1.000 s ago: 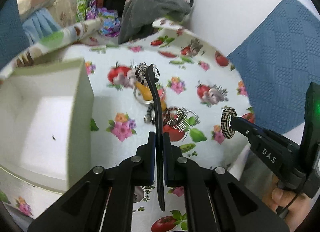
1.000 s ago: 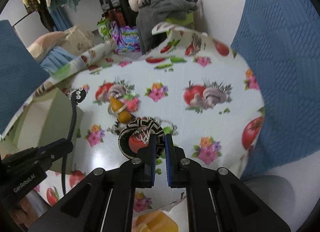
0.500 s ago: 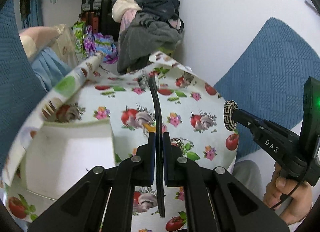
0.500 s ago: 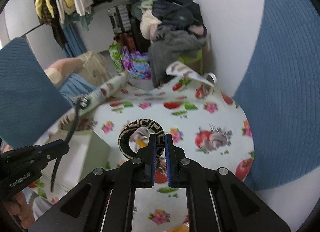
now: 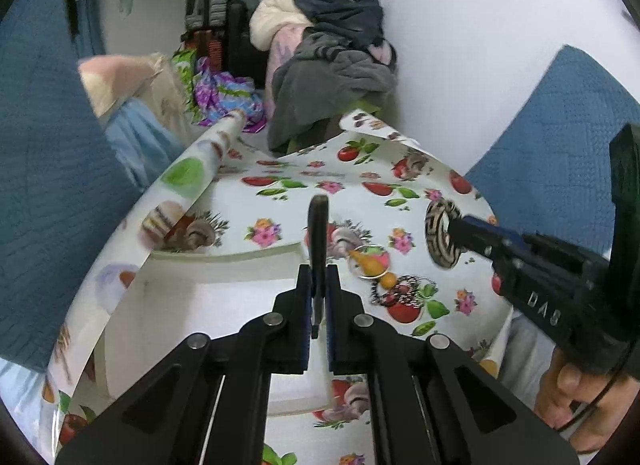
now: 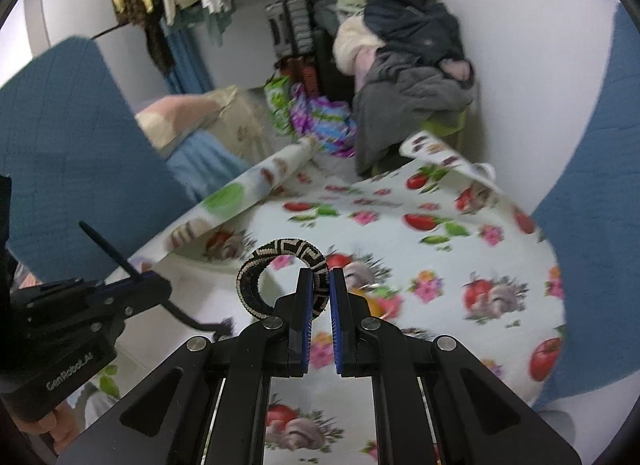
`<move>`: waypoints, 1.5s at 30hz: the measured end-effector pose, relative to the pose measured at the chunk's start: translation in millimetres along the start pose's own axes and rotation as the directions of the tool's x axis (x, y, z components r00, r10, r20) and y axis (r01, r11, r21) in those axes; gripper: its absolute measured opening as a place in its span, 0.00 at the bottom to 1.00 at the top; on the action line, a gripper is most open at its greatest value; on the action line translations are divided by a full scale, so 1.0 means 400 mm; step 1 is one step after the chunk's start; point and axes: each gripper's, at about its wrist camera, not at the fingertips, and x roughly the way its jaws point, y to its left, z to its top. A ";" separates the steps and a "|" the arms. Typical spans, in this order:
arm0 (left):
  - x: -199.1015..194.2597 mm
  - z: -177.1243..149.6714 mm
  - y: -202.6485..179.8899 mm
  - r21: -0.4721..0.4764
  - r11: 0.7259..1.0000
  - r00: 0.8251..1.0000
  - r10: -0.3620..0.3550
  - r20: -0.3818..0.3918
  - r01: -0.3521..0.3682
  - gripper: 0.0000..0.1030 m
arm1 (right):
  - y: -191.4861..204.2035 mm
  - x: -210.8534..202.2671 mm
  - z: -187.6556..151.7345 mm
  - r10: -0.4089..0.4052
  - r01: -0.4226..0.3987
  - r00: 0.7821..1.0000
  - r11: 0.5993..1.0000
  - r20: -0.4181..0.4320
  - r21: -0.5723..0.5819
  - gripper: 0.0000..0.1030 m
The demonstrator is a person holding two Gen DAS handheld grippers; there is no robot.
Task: Organize jewelry
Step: 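Carry the hair clip and bangle over the white box with both tools, then open both tools to drop the clip and bangle into the box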
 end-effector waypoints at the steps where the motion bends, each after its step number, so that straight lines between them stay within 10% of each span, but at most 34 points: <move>1: -0.001 -0.004 0.015 -0.009 1.000 1.000 0.004 0.002 -0.004 0.05 | 0.015 0.013 -0.006 0.009 -0.009 1.000 1.000 -0.011 -0.003 0.06; 30: 0.123 -0.132 0.240 -0.111 0.994 0.988 0.005 -0.153 -0.022 0.06 | 0.190 0.221 -0.146 0.063 -0.070 0.980 0.997 -0.187 -0.031 0.09; 35: 0.084 -0.111 0.234 -0.132 0.990 0.993 0.027 -0.116 -0.042 0.50 | 0.184 0.171 -0.116 0.077 -0.083 0.986 0.996 -0.145 -0.035 0.24; 45: -0.063 -0.044 0.170 -0.093 0.994 0.998 0.059 0.018 -0.057 0.50 | 0.156 0.010 -0.044 0.110 -0.110 0.994 0.992 -0.004 -0.057 0.24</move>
